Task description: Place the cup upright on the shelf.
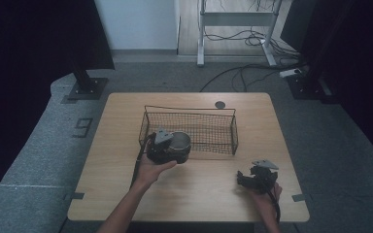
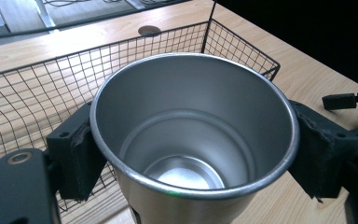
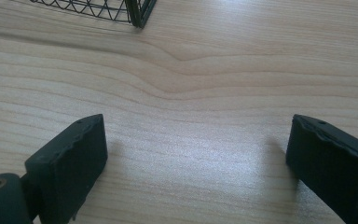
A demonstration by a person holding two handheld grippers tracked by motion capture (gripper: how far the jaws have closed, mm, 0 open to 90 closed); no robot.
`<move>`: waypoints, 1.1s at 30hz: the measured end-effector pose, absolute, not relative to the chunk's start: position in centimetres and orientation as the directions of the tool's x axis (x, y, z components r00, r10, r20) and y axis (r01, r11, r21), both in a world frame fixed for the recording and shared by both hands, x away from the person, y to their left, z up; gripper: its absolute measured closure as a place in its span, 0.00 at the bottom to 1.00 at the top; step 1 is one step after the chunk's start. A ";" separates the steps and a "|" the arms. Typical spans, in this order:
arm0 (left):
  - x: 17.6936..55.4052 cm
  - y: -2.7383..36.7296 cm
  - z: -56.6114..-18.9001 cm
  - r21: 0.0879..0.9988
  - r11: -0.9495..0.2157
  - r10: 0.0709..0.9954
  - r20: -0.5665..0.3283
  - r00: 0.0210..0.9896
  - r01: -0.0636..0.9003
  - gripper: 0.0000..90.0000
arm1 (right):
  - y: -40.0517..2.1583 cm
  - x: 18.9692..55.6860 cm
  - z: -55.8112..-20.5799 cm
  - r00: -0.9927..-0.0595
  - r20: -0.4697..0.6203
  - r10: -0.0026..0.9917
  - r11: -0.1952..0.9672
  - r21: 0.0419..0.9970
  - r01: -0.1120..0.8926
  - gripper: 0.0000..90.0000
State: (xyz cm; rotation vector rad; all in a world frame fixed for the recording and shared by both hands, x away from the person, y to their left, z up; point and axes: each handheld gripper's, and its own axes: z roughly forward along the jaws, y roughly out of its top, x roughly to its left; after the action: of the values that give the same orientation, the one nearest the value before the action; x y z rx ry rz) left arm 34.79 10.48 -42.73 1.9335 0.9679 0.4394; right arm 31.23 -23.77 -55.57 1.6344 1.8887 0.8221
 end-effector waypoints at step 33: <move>37.2 10.2 -41.6 0.853 -0.281 0.778 -0.066 0.625 0.440 0.19 | -23.8 31.2 -55.6 -0.150 0.010 0.989 0.096 0.724 0.683 0.06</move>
State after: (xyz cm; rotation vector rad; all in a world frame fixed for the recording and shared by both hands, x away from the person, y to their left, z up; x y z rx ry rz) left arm 37.16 10.15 -41.57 1.9213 0.9654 0.4593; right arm 31.23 -23.79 -55.56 1.6329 1.8907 0.8206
